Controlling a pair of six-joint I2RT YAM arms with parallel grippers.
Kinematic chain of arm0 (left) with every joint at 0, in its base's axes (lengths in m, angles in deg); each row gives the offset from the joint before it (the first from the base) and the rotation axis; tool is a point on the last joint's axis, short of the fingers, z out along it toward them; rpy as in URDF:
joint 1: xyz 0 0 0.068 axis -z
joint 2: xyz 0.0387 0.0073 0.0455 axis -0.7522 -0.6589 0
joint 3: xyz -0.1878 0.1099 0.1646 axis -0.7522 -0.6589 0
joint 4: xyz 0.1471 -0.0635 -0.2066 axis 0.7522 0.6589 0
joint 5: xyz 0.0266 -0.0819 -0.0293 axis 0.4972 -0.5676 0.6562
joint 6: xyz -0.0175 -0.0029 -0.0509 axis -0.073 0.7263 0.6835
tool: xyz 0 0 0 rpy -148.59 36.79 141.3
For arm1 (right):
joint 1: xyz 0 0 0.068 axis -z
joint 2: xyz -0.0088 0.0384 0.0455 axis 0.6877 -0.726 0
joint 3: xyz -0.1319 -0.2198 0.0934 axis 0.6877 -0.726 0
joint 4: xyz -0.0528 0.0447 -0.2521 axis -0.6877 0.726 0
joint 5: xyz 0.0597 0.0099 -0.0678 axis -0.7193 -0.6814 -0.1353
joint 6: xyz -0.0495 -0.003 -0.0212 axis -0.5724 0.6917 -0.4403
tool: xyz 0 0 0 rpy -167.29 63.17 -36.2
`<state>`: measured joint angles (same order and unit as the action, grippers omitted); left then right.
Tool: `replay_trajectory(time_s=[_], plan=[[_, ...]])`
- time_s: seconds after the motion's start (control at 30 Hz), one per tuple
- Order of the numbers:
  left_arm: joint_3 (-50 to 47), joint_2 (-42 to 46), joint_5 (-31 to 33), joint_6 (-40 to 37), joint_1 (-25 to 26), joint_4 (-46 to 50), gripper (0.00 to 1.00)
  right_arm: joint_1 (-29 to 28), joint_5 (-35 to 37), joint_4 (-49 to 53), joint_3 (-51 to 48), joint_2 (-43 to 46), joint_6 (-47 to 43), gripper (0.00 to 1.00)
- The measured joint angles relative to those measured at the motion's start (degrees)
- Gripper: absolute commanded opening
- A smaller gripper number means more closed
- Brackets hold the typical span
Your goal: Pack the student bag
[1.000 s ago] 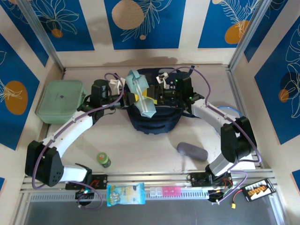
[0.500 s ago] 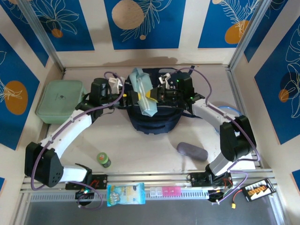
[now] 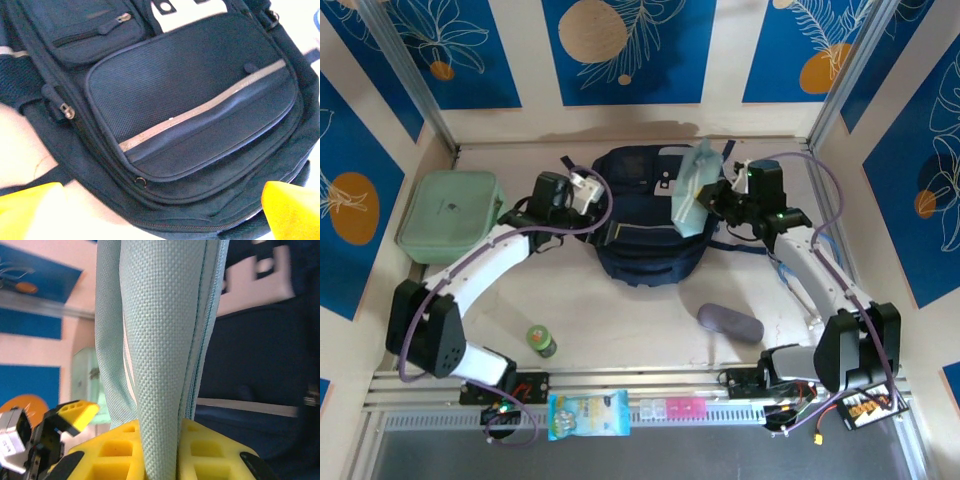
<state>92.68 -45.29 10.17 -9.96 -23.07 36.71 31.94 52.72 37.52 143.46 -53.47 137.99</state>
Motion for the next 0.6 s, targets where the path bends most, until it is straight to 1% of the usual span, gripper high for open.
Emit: replay_trajectory(time_s=[0.13,0.37,0.47,0.6], plan=[[5.22,-6.58,0.02,-5.68,2.51,-0.11,1.00,0.50,3.89,3.30,-1.36,2.47,-0.87,0.11],[18.27,-18.53,1.84,-15.69,8.37,3.30,0.99,2.10,4.50,5.64,-1.40,2.89,-1.44,0.11],[21.24,-21.35,2.78,-19.10,10.14,5.51,0.99,2.56,4.46,6.19,-1.40,2.86,-1.66,0.11],[21.84,-21.92,2.27,-22.08,10.82,7.58,0.99,2.64,4.20,6.51,-1.40,2.71,-1.86,0.11]])
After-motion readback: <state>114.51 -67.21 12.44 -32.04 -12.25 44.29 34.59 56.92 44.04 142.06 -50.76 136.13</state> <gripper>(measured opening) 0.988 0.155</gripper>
